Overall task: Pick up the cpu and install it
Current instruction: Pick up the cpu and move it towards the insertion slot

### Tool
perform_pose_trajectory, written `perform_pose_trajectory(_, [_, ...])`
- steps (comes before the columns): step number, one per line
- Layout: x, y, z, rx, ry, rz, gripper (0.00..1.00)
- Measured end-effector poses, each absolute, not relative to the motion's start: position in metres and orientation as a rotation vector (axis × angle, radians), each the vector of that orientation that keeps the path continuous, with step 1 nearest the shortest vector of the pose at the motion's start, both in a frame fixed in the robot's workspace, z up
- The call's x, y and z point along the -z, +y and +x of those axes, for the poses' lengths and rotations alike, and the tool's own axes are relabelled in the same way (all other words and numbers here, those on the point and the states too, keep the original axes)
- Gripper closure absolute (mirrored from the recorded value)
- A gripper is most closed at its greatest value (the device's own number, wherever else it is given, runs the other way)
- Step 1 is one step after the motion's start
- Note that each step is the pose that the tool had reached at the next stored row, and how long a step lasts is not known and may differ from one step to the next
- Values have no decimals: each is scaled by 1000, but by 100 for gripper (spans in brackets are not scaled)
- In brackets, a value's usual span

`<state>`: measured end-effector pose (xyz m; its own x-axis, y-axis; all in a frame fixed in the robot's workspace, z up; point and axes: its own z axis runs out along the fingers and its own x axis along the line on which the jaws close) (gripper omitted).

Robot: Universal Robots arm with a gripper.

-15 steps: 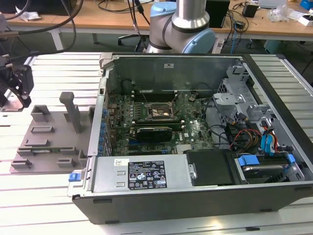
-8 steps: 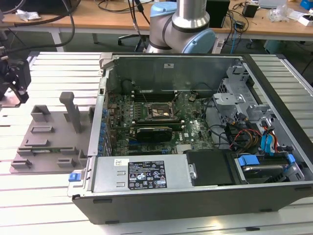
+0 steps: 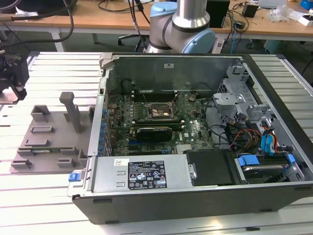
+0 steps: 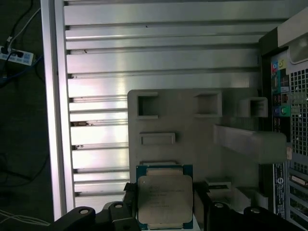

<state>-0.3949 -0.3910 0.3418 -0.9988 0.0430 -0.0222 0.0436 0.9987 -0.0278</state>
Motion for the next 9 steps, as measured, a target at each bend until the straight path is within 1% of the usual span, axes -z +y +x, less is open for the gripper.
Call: perform_pose_trajectory(9, [-359,-391,-395,44,3119,68,45])
